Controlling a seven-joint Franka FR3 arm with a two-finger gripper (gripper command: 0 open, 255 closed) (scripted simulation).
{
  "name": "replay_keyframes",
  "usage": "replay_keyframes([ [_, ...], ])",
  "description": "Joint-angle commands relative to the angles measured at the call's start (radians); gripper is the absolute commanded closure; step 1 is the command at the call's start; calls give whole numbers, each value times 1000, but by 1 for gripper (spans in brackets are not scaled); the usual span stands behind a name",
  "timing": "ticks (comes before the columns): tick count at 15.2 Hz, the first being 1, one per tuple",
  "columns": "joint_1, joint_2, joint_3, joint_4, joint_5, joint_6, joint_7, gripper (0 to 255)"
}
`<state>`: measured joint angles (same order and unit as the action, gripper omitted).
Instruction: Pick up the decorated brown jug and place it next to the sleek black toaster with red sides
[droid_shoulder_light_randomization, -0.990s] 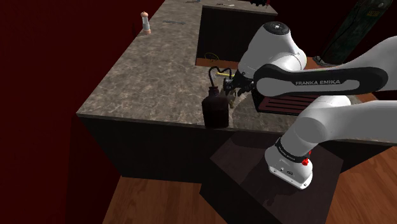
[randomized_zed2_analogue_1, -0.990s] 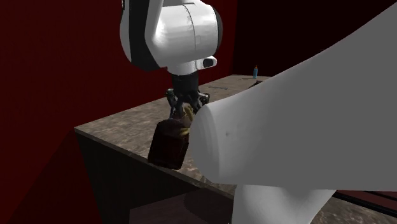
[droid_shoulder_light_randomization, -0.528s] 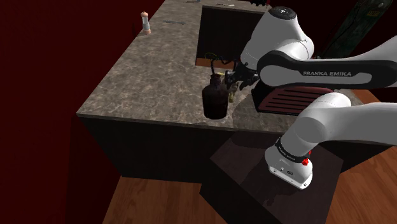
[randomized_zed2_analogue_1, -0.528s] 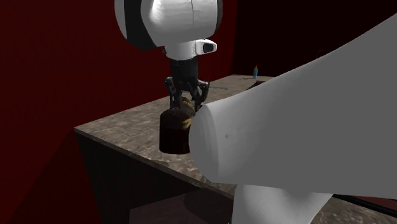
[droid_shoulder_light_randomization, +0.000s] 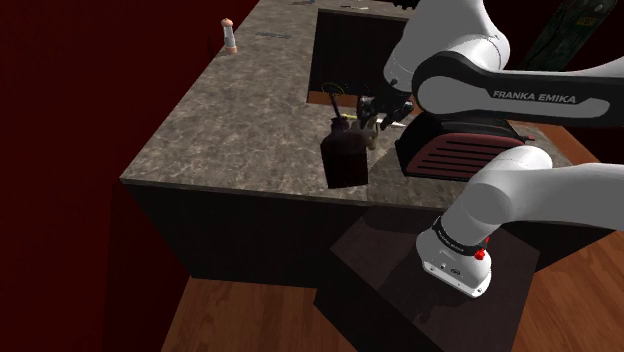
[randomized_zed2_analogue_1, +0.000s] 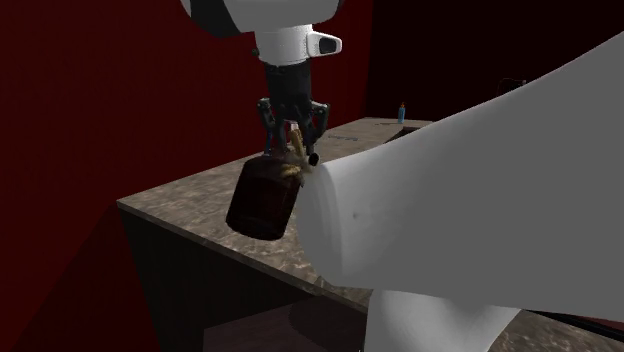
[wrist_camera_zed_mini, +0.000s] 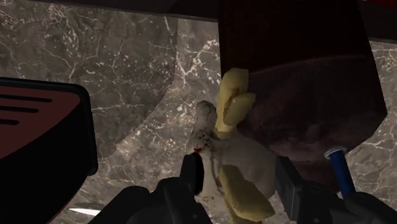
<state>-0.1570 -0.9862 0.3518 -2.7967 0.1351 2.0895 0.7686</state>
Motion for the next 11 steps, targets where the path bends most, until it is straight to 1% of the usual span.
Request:
replay_keyframes([
  [1,-4,-5,-9,26,-6,-26,-5,255],
  [11,-23,-1,-40,160,-31,-154,-21,255],
])
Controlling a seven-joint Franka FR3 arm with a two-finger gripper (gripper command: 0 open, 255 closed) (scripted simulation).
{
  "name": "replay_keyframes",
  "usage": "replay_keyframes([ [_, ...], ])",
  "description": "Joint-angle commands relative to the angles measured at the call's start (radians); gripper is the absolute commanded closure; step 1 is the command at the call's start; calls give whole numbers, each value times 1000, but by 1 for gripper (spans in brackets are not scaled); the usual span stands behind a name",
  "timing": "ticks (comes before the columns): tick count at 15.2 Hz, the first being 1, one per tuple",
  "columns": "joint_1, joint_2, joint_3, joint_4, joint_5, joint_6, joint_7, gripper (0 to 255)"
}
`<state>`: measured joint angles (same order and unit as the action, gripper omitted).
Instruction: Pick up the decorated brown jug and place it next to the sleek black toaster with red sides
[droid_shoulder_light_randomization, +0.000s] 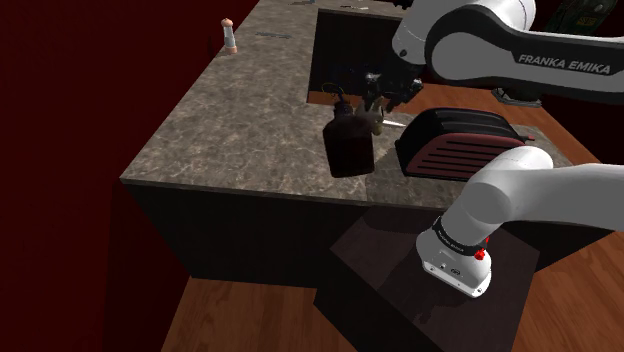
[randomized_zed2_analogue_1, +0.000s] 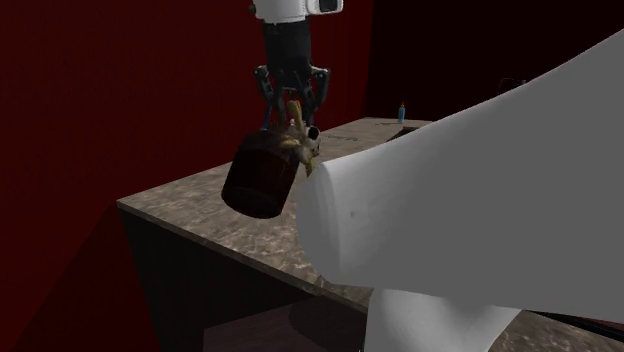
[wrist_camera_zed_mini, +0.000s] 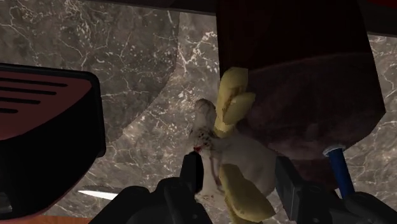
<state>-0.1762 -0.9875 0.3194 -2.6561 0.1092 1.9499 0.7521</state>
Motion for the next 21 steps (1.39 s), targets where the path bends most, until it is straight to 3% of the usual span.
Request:
replay_keyframes([
  [1,-5,2,-10,33,-7,-26,-6,255],
  [21,-40,80,-49,342,-45,-255,-29,255],
])
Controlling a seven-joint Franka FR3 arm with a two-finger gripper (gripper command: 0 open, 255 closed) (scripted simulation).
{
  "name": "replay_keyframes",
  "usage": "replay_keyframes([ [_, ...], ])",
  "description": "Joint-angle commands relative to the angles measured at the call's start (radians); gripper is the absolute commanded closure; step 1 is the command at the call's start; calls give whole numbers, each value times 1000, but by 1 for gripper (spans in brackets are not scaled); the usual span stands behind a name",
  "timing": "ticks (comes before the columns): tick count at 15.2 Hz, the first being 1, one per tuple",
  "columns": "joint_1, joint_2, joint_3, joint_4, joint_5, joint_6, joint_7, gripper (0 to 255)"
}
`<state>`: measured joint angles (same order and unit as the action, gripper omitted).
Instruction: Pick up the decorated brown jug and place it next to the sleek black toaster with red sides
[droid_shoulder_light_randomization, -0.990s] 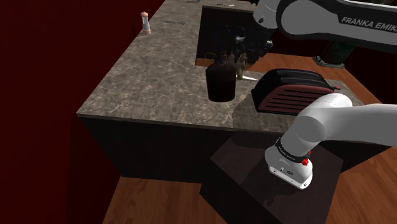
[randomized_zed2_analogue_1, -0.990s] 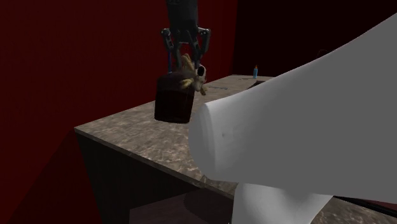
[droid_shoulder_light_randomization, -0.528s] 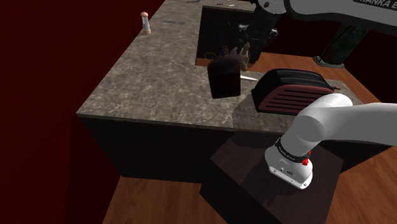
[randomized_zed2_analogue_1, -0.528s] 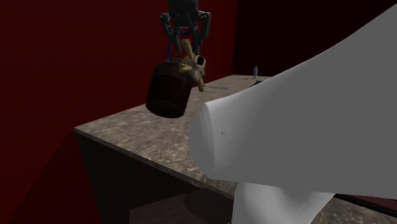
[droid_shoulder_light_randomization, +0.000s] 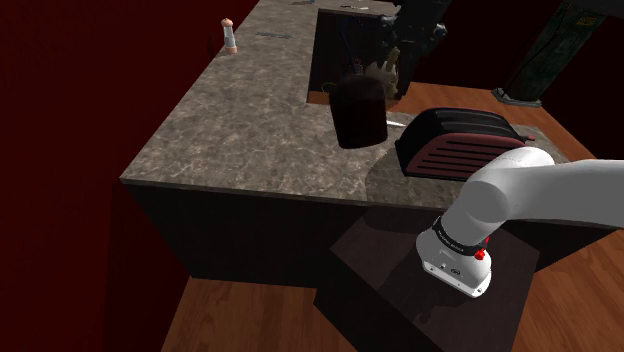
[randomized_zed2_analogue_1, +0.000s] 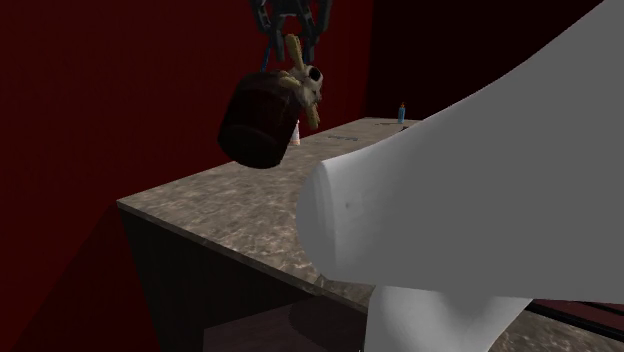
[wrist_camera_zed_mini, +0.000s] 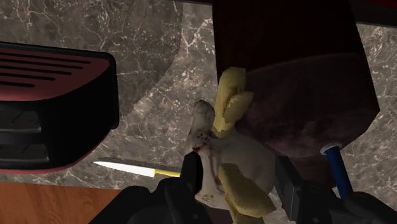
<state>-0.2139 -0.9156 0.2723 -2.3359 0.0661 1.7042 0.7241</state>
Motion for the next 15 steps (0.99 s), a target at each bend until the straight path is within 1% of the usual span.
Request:
replay_keyframes([
  [1,-4,13,-3,39,-4,-21,-2,255],
  [13,-25,94,-14,253,-22,-154,-11,255],
  [14,-25,96,-14,260,-23,-158,-11,255],
  [15,-23,69,-35,242,-29,-168,-30,255],
])
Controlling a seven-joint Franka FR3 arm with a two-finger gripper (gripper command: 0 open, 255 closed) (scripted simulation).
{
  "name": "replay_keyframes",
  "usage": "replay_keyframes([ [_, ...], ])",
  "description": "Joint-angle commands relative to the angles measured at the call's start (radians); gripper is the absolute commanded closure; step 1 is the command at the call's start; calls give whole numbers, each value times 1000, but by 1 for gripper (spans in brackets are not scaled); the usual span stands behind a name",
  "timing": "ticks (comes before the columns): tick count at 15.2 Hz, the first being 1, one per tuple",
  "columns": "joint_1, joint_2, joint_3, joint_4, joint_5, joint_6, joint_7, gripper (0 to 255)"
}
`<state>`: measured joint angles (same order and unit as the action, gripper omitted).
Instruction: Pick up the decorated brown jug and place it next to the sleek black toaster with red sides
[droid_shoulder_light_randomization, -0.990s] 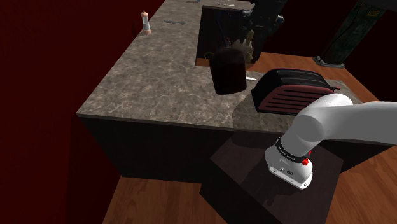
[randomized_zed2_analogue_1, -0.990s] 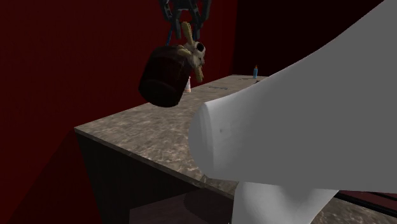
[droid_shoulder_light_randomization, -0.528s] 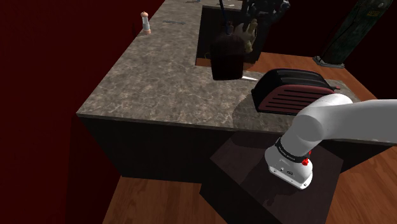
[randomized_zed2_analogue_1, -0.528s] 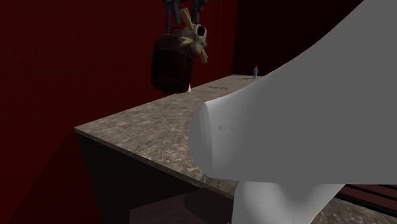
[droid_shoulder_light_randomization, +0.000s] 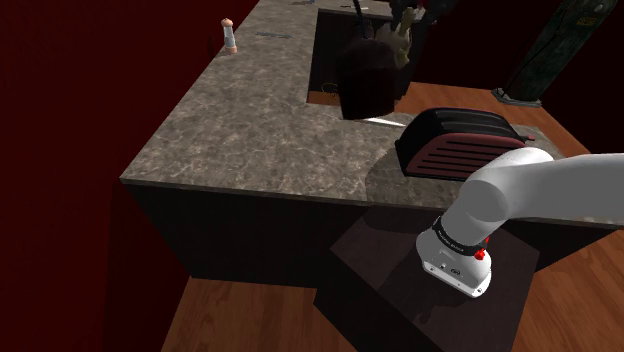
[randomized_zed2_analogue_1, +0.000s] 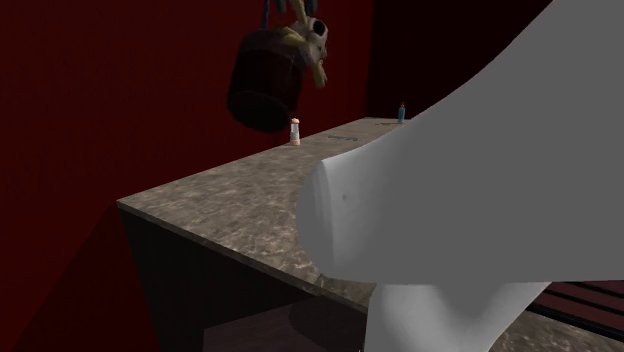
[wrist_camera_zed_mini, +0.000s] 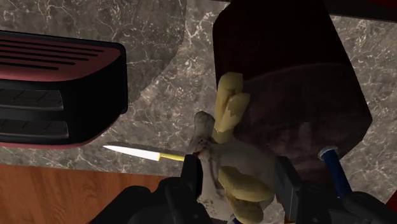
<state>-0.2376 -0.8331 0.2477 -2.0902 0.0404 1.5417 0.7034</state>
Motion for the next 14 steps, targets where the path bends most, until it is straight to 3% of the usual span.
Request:
replay_keyframes([
  [1,4,-39,-32,-20,-10,-16,-28,255],
  [14,5,-313,-302,-128,-173,-170,-271,255],
])
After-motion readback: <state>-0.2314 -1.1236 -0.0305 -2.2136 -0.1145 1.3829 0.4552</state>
